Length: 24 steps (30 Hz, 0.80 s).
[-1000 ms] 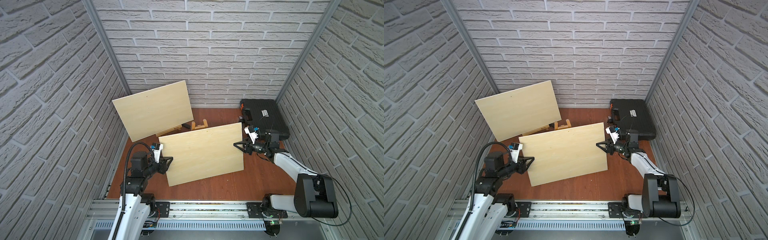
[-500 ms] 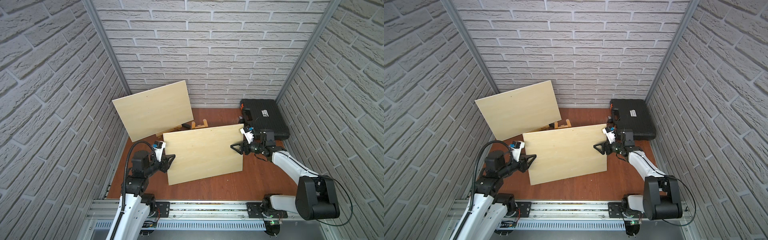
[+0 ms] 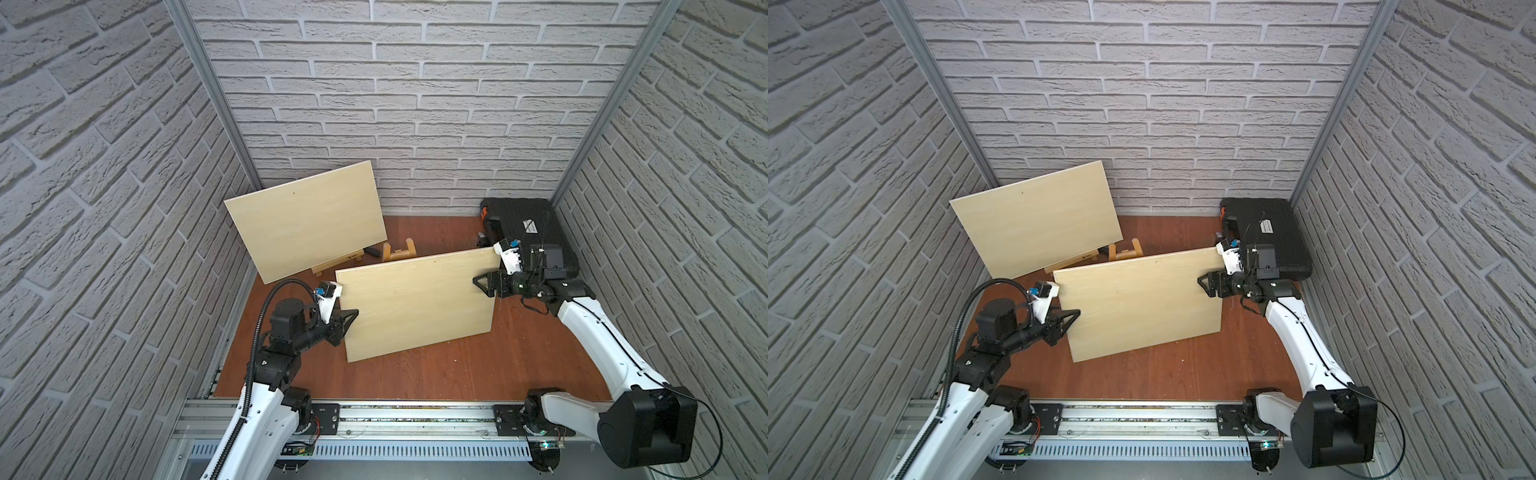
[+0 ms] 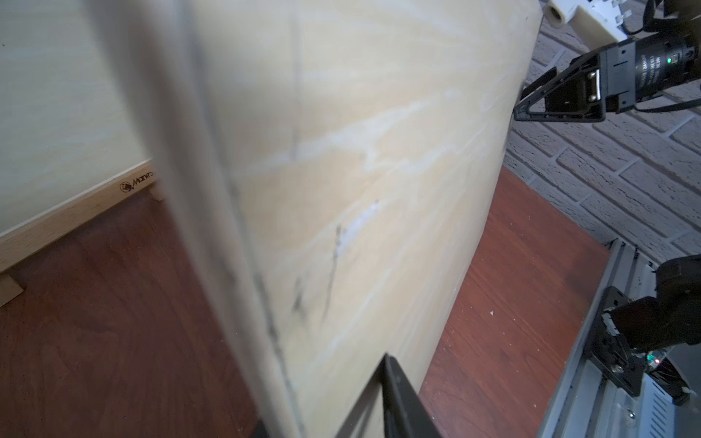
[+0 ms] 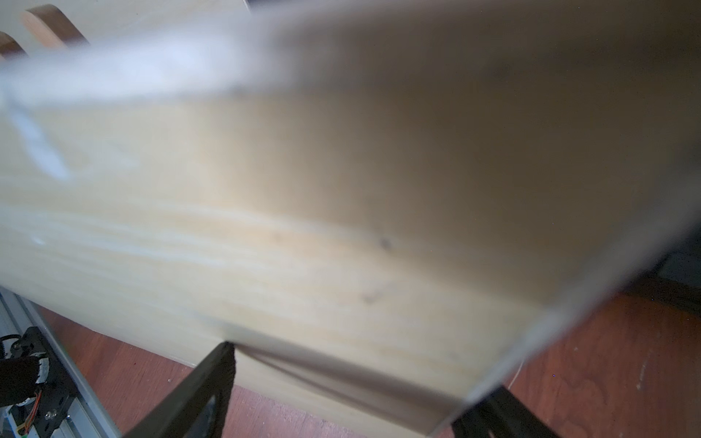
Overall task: Disassemble the easel
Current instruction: Place the drawing board at the corner of the board.
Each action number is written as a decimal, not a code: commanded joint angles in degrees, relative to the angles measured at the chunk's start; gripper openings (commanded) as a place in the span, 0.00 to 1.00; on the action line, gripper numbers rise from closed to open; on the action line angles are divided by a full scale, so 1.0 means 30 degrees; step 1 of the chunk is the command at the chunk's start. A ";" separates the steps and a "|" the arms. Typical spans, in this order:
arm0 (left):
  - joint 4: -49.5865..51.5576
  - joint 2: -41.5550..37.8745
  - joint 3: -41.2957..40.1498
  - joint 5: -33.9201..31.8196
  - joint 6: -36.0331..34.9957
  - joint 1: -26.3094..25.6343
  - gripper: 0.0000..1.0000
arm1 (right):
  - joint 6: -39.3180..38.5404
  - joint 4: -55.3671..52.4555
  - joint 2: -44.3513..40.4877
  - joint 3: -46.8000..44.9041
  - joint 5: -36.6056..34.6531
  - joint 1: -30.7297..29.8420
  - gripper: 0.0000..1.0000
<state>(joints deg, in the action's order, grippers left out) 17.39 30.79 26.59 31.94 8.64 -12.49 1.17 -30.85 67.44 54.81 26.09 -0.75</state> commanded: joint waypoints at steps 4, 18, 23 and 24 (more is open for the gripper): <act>-0.4173 -0.0214 0.0190 0.0570 -0.0235 -0.0421 0.06 | 0.0806 -0.1874 -0.1681 0.0424 0.0035 0.0037 0.86; -0.5788 0.0524 -0.0132 0.1562 0.0612 -0.0856 0.02 | 0.0284 -0.6638 -0.2218 0.4587 -0.2004 0.0856 0.89; -0.6734 0.1037 -0.0386 0.1324 0.1330 -0.1414 0.00 | 0.0361 -0.7207 -0.2589 0.5729 -0.1846 0.0929 0.89; -0.7142 0.1101 -0.0521 0.1250 0.1644 -0.1539 0.00 | 0.0394 -0.7210 -0.2666 0.5836 -0.1707 0.0933 0.89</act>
<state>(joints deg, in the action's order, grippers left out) 6.81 34.24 25.52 38.61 14.22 -16.43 2.17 -51.24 60.97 70.48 20.25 1.76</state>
